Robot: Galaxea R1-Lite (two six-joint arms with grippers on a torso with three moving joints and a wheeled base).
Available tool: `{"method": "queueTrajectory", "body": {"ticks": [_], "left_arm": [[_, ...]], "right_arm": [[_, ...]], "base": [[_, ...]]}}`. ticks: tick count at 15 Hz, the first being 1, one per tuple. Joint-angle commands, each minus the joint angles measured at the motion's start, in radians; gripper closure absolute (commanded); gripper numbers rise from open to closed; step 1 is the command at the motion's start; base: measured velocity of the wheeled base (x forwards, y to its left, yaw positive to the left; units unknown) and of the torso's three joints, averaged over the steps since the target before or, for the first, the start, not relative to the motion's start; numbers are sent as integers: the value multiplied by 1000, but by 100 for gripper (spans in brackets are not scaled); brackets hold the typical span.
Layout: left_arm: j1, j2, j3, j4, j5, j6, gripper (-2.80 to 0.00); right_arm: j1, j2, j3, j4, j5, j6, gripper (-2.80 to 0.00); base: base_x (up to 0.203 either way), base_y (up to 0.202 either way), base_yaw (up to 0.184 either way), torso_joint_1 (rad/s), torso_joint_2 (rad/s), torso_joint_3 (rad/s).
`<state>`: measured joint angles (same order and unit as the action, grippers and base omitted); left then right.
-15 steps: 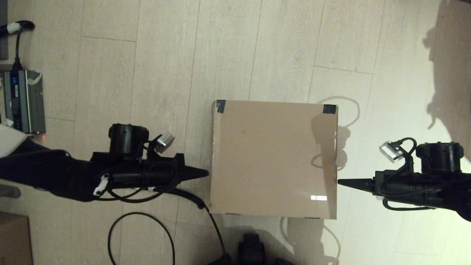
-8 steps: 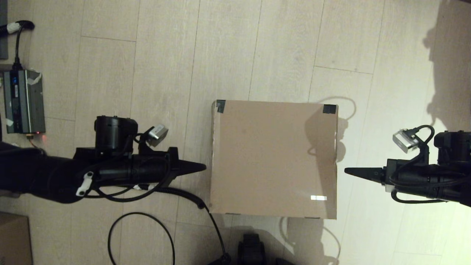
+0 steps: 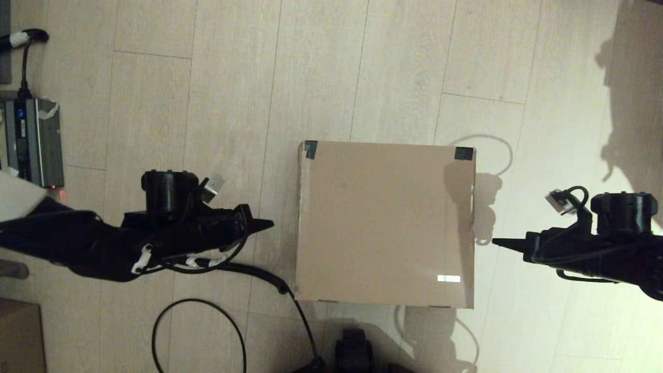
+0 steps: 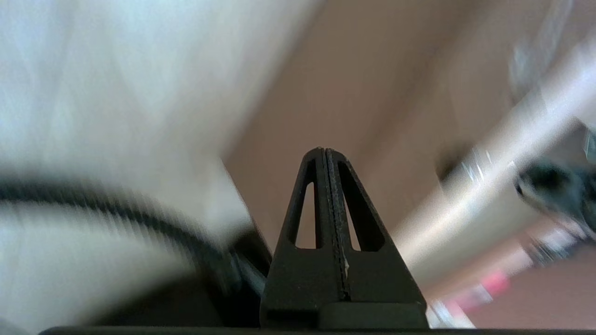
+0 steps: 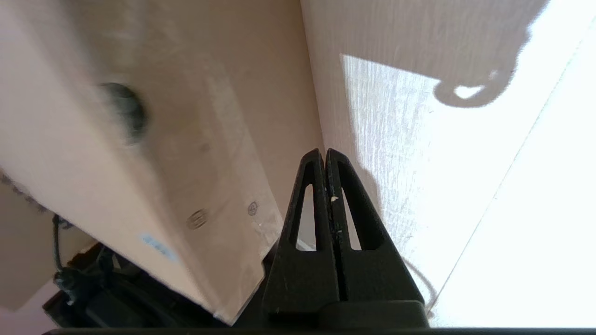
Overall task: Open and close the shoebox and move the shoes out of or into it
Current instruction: Open the shoe box
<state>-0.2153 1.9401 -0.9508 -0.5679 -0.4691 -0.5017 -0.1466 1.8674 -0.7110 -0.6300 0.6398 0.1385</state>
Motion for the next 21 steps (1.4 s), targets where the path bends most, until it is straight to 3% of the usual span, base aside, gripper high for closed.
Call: {"method": "queueTrajectory", "body": {"ticks": [1, 5, 10, 15, 21], "left_arm": [[-4, 143, -60, -66, 13, -1, 0], [-50, 234, -149, -94, 15, -1, 0], [-113, 246, -164, -92, 17, -3, 0], [-139, 156, -162, -88, 14, -36, 0], [-153, 22, -155, -49, 14, -66, 0]], "right_arm": [[17, 66, -20, -6, 2, 1, 0], [91, 148, -24, -73, 7, 4, 0], [136, 137, -8, -76, 20, 49, 0], [133, 12, -8, -75, 115, 247, 0], [133, -128, 17, -32, 120, 309, 0]], "base": [[0, 0, 0, 0, 0, 0], [0, 0, 0, 0, 0, 0], [0, 0, 0, 0, 0, 0], [0, 0, 0, 0, 0, 0], [0, 0, 0, 0, 0, 0]]}}
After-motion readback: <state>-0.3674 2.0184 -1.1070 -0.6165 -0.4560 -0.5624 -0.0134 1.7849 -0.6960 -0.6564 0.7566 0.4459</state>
